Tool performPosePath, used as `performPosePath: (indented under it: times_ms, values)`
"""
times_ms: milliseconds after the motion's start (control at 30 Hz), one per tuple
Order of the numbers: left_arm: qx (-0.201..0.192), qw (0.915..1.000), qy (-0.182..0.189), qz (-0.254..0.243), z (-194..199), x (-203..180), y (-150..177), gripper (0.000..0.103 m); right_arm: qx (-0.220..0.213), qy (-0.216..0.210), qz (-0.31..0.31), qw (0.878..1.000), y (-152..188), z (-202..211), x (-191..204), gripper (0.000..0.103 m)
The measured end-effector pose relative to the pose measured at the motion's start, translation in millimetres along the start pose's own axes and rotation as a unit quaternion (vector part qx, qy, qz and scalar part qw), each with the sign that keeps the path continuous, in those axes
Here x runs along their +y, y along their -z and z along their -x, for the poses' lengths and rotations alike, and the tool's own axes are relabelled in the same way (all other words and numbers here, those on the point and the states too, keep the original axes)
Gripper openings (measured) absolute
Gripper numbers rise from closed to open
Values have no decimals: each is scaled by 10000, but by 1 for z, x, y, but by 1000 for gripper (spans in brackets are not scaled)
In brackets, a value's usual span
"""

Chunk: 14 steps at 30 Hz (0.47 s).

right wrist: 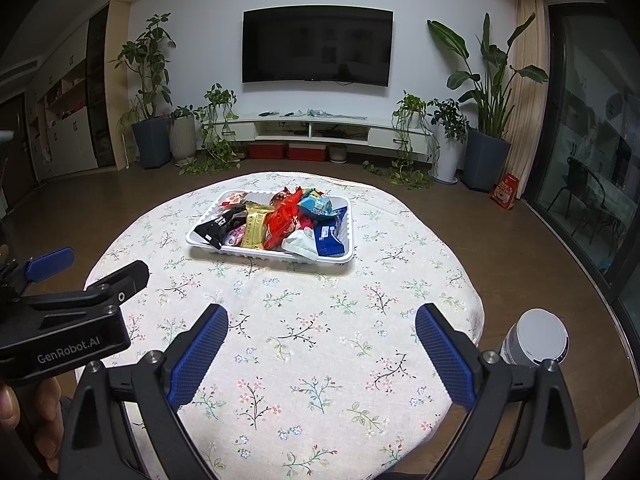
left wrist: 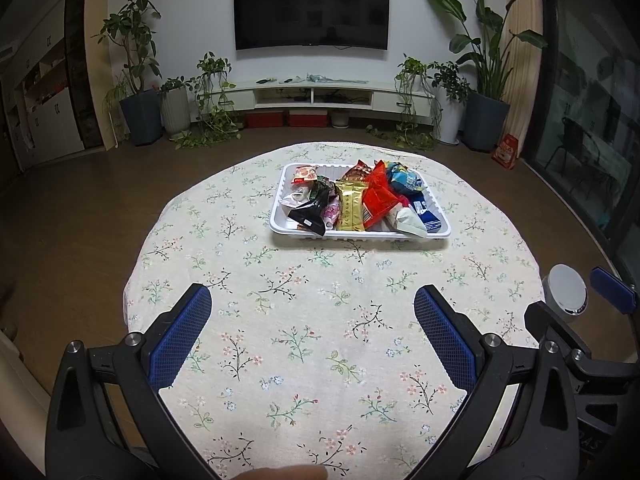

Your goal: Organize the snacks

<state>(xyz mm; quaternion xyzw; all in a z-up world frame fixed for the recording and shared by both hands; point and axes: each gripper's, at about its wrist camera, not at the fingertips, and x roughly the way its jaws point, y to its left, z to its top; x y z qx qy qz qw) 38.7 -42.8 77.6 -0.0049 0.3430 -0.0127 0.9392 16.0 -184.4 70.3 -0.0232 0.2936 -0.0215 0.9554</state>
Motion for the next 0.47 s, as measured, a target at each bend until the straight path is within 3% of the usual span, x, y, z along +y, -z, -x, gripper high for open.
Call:
performPosePath:
  times_ms: [467]
  values:
    - [-96,9999,1,-131,0,-3,0,103,40,-31,-6,10000,4,1,-1,97]
